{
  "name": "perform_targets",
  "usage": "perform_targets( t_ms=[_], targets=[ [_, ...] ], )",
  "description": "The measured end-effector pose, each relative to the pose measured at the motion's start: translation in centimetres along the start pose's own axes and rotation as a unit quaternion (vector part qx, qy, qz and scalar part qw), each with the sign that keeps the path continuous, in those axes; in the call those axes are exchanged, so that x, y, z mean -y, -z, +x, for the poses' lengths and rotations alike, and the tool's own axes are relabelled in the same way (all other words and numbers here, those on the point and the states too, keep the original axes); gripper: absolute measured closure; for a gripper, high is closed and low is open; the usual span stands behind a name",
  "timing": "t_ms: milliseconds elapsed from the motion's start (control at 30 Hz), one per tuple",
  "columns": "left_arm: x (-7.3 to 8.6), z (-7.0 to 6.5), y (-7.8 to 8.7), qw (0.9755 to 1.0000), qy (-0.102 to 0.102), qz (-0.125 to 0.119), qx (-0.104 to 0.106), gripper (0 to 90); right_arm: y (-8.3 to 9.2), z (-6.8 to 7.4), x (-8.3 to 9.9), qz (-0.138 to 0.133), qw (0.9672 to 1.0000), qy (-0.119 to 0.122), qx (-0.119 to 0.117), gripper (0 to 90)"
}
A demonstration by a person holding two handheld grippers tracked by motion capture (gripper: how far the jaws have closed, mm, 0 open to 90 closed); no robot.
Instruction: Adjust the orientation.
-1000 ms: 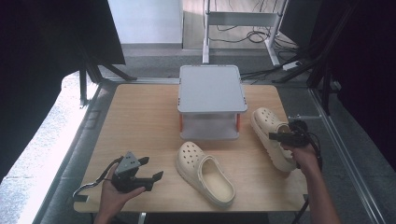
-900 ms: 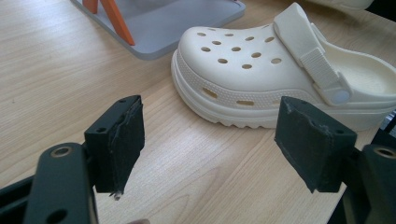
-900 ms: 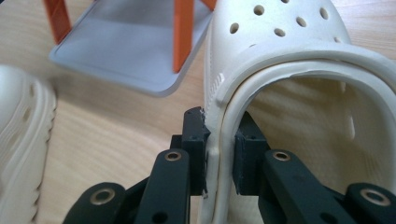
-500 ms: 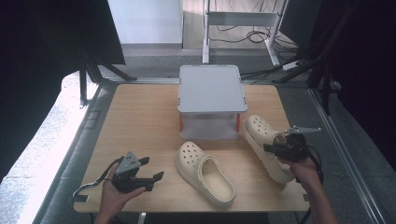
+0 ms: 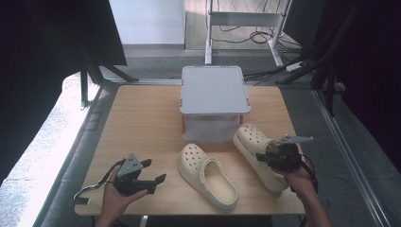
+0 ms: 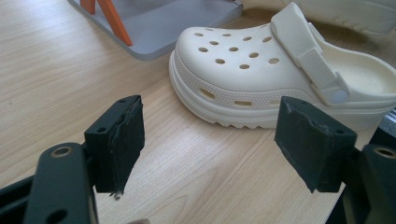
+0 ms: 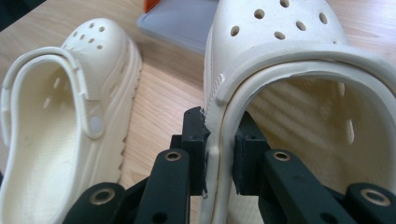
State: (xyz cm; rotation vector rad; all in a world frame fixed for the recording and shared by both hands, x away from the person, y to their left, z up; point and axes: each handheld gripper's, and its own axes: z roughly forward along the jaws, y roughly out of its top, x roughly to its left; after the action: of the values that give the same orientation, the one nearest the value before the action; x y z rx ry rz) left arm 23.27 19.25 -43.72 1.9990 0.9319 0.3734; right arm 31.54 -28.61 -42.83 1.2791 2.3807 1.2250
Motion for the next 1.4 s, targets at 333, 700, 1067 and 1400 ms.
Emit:
perform_targets(
  t_ms=[333, 700, 1067, 1400],
  targets=[
    [0.0, 0.0, 0.0, 1.0, -0.001, 0.0, 0.001, 24.6, -1.9, 2.3, -0.7, 0.006, 0.9993, 0.026, -0.024, 78.3],
    [0.0, 0.0, -0.1, 1.0, -0.002, 0.001, 0.001, 24.6, -4.9, 5.0, -1.3, 0.023, 0.9969, 0.059, -0.047, 78.2],
    [0.0, 0.0, -0.1, 1.0, -0.003, 0.002, 0.002, 24.6, -7.4, 6.9, -1.6, 0.038, 0.9939, 0.083, -0.063, 77.7],
    [0.0, -0.1, -0.2, 1.0, -0.003, 0.003, 0.002, 24.6, -8.2, 7.0, -1.6, 0.038, 0.9926, 0.088, -0.074, 73.9]
  ],
)
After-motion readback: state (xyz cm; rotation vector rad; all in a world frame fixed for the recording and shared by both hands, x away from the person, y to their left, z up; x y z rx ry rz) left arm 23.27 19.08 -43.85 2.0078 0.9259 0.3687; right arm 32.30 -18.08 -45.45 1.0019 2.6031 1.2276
